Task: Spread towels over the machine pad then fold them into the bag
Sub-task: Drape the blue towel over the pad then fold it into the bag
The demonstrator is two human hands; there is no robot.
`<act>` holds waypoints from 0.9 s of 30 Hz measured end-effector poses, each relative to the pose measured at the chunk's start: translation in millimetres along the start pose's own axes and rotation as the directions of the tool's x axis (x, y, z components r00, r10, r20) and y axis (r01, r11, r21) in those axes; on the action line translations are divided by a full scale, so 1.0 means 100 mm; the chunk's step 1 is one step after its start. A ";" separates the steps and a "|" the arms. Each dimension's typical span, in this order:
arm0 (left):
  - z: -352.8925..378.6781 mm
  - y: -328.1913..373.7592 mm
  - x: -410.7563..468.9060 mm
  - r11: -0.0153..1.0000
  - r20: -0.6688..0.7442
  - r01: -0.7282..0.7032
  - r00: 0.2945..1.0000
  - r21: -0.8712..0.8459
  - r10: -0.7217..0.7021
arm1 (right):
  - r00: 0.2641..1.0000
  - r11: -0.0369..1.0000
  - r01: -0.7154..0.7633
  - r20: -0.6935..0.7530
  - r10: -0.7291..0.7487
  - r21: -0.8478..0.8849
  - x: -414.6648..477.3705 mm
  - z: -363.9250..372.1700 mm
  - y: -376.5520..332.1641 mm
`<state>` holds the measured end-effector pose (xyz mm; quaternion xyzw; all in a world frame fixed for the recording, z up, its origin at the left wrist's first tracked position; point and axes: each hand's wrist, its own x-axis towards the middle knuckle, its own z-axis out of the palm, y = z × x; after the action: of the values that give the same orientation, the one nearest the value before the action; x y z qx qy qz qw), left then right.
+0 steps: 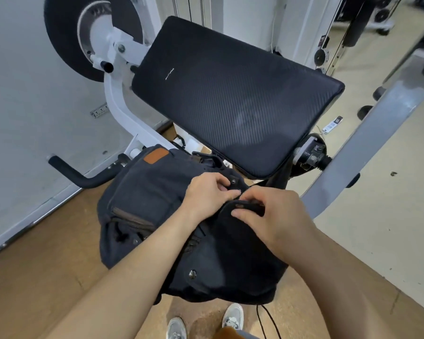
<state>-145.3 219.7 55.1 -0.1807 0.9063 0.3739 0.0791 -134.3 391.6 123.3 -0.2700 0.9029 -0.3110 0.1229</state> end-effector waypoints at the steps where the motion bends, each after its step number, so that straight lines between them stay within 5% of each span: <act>1: 0.02 0.03 0.03 1.000 -0.001 0.013 1.000 -0.013 -0.013 | 0.998 1.000 -0.016 -0.066 0.016 -0.001 0.06 0.03 0.03; 5: -0.06 0.06 0.11 0.993 -0.047 -0.055 0.998 -0.109 0.050 | 0.996 0.999 -0.003 0.094 0.007 -0.052 0.20 0.12 0.17; 8: -0.13 0.06 0.20 0.978 0.046 -0.181 0.983 0.100 0.177 | 0.978 0.996 0.039 0.208 -0.021 -0.086 0.28 0.13 0.23; 12: -0.08 0.04 0.23 0.971 0.030 -0.223 0.975 0.083 0.221 | 0.998 0.998 -0.010 -0.066 0.014 0.058 0.35 0.13 0.20; 17: -0.24 0.02 0.22 0.942 0.048 -0.122 0.988 -0.312 0.144 | 1.000 1.000 0.019 -0.025 -0.019 0.007 0.50 0.26 0.20; 27: -0.34 0.00 0.22 0.911 0.138 -0.006 0.988 -0.412 0.069 | 0.976 0.998 0.007 -0.217 0.006 0.057 0.65 0.36 0.26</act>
<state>-166.3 190.2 72.9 -0.1471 0.8024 0.5697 0.1001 -184.5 354.8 75.5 -0.2310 0.9015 -0.3645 0.0314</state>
